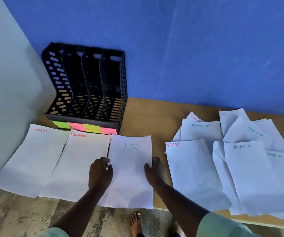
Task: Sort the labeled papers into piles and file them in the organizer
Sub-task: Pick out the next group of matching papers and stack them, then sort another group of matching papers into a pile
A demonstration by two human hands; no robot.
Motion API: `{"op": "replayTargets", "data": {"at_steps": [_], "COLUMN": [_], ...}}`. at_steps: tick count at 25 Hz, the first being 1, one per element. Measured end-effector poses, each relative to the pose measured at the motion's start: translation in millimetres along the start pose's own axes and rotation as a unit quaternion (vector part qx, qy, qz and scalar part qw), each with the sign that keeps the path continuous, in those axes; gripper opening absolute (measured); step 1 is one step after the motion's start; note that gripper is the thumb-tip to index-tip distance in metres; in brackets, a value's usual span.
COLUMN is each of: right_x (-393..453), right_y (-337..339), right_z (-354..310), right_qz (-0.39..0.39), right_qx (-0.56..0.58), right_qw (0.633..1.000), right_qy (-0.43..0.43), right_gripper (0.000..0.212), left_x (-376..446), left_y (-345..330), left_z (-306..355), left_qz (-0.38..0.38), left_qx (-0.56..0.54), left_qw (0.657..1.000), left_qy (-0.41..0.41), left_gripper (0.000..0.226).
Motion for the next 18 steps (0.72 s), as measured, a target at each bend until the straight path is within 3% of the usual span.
{"op": "replayTargets", "data": {"at_steps": [4,6,10,12,15,18], "right_x": [10.6,17.5,22.3,19.2,17.0,20.7], "right_y": [61.2,90.6,109.4,118.8,131.3,145.9], "right_z": [3.3,21.4,84.8,120.3,149.8,150.2], "right_qz": [0.108,0.127,0.042,0.014,0.008,0.022], "right_qx": [-0.054,-0.102,-0.354,-0.375,-0.386,-0.383], "right_qw": [0.989,0.982,0.933,0.927,0.923,0.924], "right_qy": [0.085,0.096,0.054,0.019,0.004,0.011], "right_gripper": [0.023,0.029,0.074,0.090,0.096,0.087], "left_x": [-3.3,-13.4,-48.7,-69.1,-92.5,-103.1], "left_y": [-26.5,-44.2,-92.7,-124.4,-168.1,-190.6], "left_z": [40.8,65.7,110.6,129.5,149.2,166.9], "left_qz": [-0.072,-0.112,-0.217,-0.284,-0.357,-0.364], "left_qx": [-0.039,-0.058,-0.110,-0.115,-0.079,-0.076], "left_qw": [0.995,0.989,0.963,0.944,0.925,0.927], "left_qy": [-0.051,-0.077,-0.115,-0.122,-0.101,-0.050], "left_gripper": [0.013,0.013,0.016,0.014,0.045,0.061]}}
Point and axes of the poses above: each hand's wrist, its own x-axis towards the middle knuckle, its own y-axis out of the back of the hand, z = x × y, the point moved 9 cm from there along x, towards the middle knuckle, and after that the axes turned 2 degrees about y, right-handed, at the moved point
